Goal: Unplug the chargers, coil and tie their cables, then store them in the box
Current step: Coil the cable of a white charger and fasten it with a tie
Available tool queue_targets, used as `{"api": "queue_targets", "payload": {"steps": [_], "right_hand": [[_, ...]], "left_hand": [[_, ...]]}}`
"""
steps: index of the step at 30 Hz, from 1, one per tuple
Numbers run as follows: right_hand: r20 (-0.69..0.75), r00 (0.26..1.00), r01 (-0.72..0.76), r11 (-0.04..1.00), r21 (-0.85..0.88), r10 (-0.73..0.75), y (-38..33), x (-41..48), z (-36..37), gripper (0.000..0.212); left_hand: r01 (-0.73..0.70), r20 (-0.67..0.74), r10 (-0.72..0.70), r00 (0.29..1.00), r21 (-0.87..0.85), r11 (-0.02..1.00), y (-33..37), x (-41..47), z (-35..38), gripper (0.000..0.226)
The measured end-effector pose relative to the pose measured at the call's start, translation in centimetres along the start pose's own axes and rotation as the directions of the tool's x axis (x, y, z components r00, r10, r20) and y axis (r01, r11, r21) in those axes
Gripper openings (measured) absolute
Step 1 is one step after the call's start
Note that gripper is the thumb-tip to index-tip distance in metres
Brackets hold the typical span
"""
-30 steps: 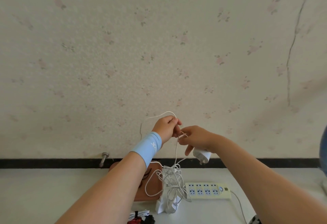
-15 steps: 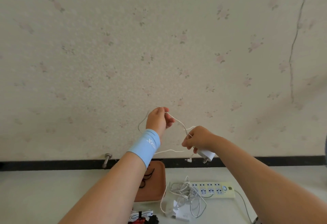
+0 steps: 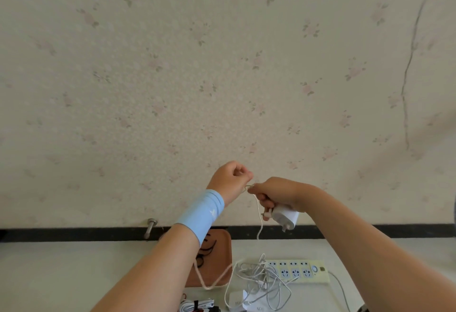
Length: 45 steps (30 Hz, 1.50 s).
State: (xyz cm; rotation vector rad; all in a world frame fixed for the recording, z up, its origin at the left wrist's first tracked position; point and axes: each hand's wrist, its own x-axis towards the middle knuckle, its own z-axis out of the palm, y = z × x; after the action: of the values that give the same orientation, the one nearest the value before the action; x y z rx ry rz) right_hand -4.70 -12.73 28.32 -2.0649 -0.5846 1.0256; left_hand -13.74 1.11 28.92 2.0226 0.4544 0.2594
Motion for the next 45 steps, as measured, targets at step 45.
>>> {"api": "queue_targets", "payload": {"steps": [45], "right_hand": [[-0.086, 0.984, 0.155, 0.988, -0.003, -0.155, -1.8, -1.7, 1.3, 0.04]], "left_hand": [[0.29, 0.181, -0.23, 0.956, -0.697, 0.655, 0.7, 0.7, -2.6, 0.028]]}}
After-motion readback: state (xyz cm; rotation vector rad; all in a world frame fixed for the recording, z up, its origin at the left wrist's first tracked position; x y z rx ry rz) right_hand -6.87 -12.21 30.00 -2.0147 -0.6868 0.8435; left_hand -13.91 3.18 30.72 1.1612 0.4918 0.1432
